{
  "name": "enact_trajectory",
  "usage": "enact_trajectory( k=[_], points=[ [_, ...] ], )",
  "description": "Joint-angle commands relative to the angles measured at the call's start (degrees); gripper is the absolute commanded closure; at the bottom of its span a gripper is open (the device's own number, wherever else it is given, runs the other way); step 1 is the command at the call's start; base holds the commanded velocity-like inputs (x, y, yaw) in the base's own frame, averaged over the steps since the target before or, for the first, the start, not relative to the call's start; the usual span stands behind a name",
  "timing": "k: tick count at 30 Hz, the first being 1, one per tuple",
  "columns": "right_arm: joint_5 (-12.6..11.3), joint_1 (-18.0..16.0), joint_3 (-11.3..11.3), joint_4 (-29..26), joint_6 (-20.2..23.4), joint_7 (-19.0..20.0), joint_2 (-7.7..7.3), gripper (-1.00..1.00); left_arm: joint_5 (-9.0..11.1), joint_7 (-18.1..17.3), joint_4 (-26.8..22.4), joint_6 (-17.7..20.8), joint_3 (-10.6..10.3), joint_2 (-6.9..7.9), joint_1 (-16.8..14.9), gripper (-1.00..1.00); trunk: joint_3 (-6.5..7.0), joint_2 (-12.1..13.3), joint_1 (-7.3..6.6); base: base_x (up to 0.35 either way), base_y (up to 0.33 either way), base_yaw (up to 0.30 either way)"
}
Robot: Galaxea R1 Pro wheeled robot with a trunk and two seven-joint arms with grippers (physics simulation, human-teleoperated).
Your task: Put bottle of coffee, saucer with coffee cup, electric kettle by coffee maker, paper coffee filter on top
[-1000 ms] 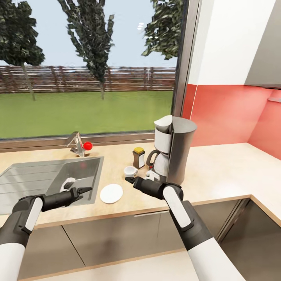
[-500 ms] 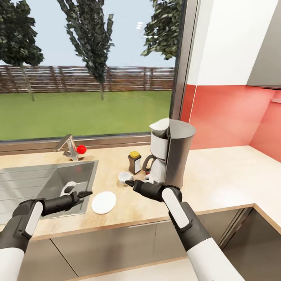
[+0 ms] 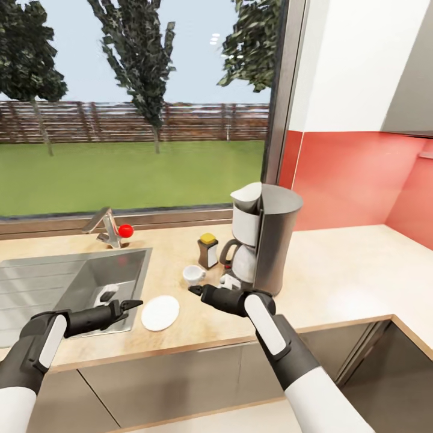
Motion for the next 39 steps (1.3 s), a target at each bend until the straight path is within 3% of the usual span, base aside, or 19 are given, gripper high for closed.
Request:
enact_trajectory(
  k=[1, 7, 14, 17, 27, 33, 39],
  points=[
    [-0.6, -0.1, 0.4, 0.0, 0.1, -0.6, 0.0, -1.0, -0.2, -0.3, 0.0, 0.2, 0.1, -0.01, -0.1, -1.0, -0.13, -0.1, 0.05, 0.134, 0.104, 0.0],
    [-0.6, -0.1, 1.1, 2.2, 0.1, -0.1, 0.0, -1.0, -0.2, -0.3, 0.1, 0.2, 0.1, -0.07, 0.0, -1.0, -0.13, -0.1, 0.05, 0.185, 0.173, 0.0],
    [-0.4, -0.1, 1.2, 8.6, 0.1, 14.1, 0.0, -1.0, -0.2, -0.3, 2.3, -0.1, 0.0, -0.06, 0.6, -1.0, -0.13, -0.1, 0.05, 0.032, 0.029, 0.0],
    [-0.3, -0.1, 1.2, 10.0, 0.1, 16.8, 0.0, -1.0, -0.2, -0.3, 2.8, -0.1, 0.0, -0.02, 0.7, -1.0, -0.13, -0.1, 0.05, 0.004, 0.004, 0.0],
    [0.0, -0.1, 1.1, 10.8, 0.1, 18.1, 0.0, -1.0, -0.1, -0.4, 3.1, 0.0, -0.5, -0.22, 1.7, -1.0, -0.13, -0.1, 0.05, 0.0, 0.0, 0.0],
    [0.0, -0.1, 1.1, 10.8, 0.0, 18.2, 0.0, -1.0, -0.1, -0.5, 3.1, 0.1, -1.9, -2.05, 2.8, -1.0, -0.13, -0.1, 0.05, 0.0, 0.0, 0.0],
    [0.1, -0.1, 1.2, 10.8, 0.0, 18.1, 0.0, -1.0, -0.1, -0.5, 3.1, 0.1, -2.0, -2.41, 2.9, -1.0, -0.13, -0.1, 0.05, 0.0, 0.0, 0.0]
  ],
)
